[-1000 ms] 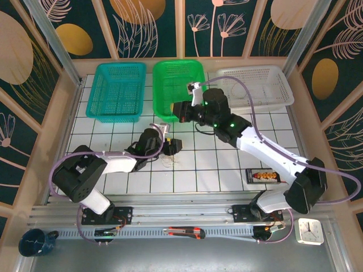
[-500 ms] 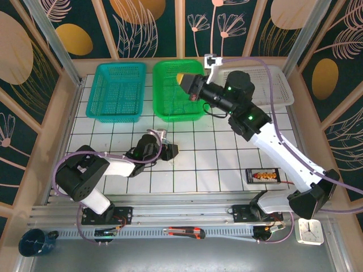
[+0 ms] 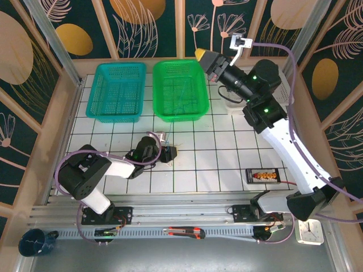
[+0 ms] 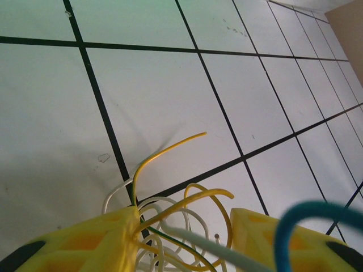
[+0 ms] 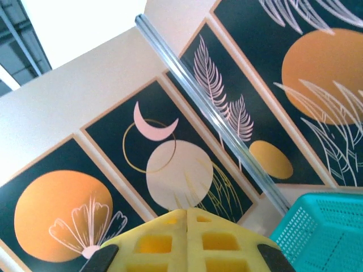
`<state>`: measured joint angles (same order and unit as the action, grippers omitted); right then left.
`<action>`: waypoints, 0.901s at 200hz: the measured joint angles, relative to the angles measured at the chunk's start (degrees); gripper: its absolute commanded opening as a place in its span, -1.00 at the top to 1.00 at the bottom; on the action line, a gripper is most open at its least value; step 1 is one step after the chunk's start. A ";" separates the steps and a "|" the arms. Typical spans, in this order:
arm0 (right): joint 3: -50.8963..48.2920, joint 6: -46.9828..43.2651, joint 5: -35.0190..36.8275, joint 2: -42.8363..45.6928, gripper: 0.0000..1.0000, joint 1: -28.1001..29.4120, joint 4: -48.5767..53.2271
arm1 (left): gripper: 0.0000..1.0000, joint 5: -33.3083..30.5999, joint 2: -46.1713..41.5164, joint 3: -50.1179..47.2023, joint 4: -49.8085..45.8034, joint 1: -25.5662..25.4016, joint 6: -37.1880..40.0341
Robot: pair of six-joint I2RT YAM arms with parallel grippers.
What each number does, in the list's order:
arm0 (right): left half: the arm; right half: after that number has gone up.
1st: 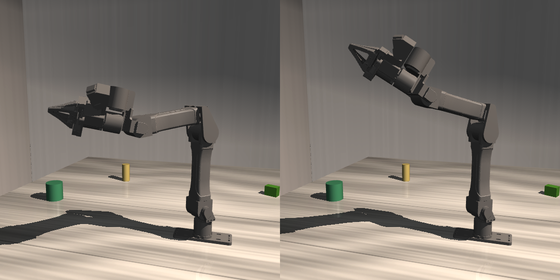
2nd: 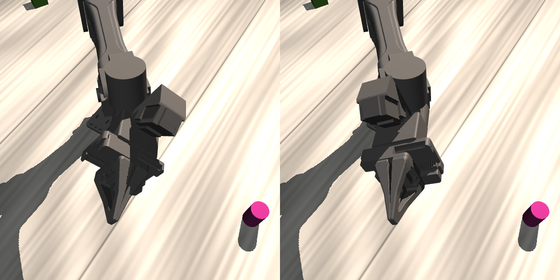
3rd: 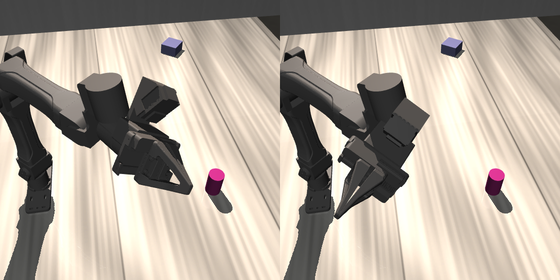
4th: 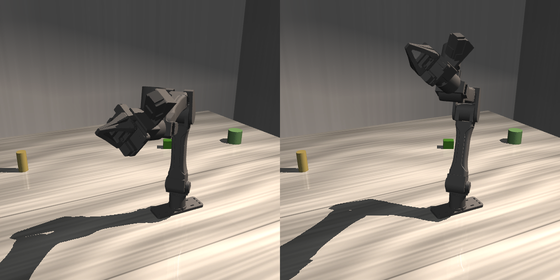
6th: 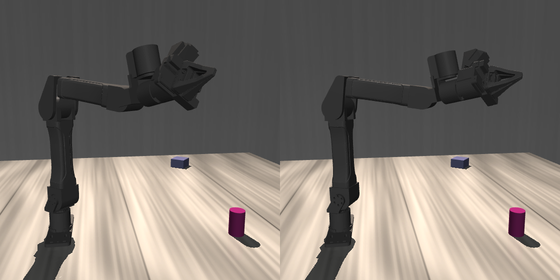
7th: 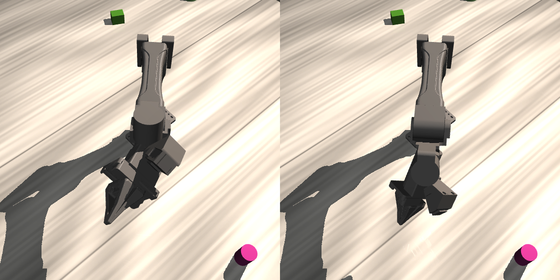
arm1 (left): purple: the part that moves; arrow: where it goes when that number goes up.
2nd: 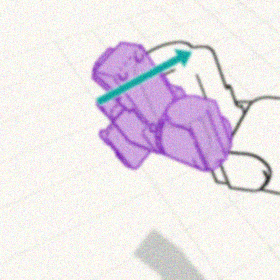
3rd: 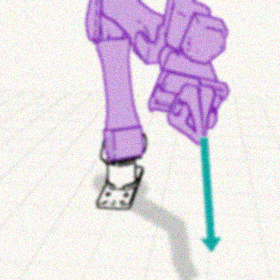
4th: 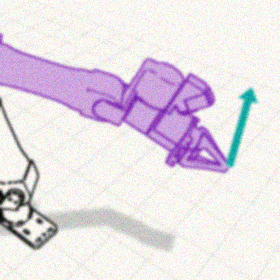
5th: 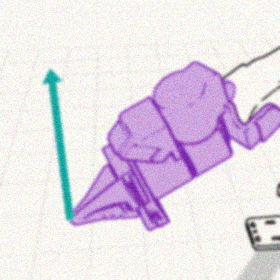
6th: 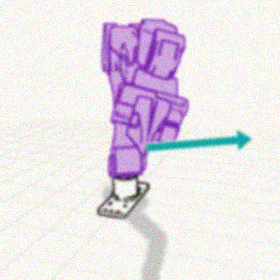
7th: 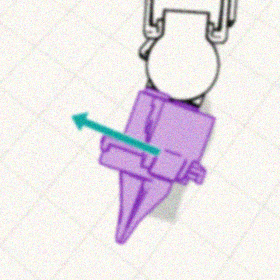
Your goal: Untangle the cables
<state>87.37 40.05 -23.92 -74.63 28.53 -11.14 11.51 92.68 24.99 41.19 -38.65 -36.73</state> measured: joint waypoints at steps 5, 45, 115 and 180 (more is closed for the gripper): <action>0.17 0.57 -0.20 0.02 1.00 -0.74 -0.26 | 0.10 0.00 0.07 0.00 0.15 0.00 0.00; 1.79 3.43 -1.33 0.00 1.00 -5.62 -2.45 | -0.02 0.02 0.63 0.00 0.70 0.00 -0.24; 5.05 6.86 -2.80 -0.83 1.00 -9.86 -6.75 | -0.08 0.02 0.66 0.00 0.70 0.00 -0.63; 2.82 11.15 -6.62 -1.70 1.00 -10.03 -12.72 | -0.57 1.09 0.50 -0.92 1.40 0.00 -1.20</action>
<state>90.19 51.20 -30.55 -76.34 18.50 -23.86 12.60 93.19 24.08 42.59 -38.65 -37.93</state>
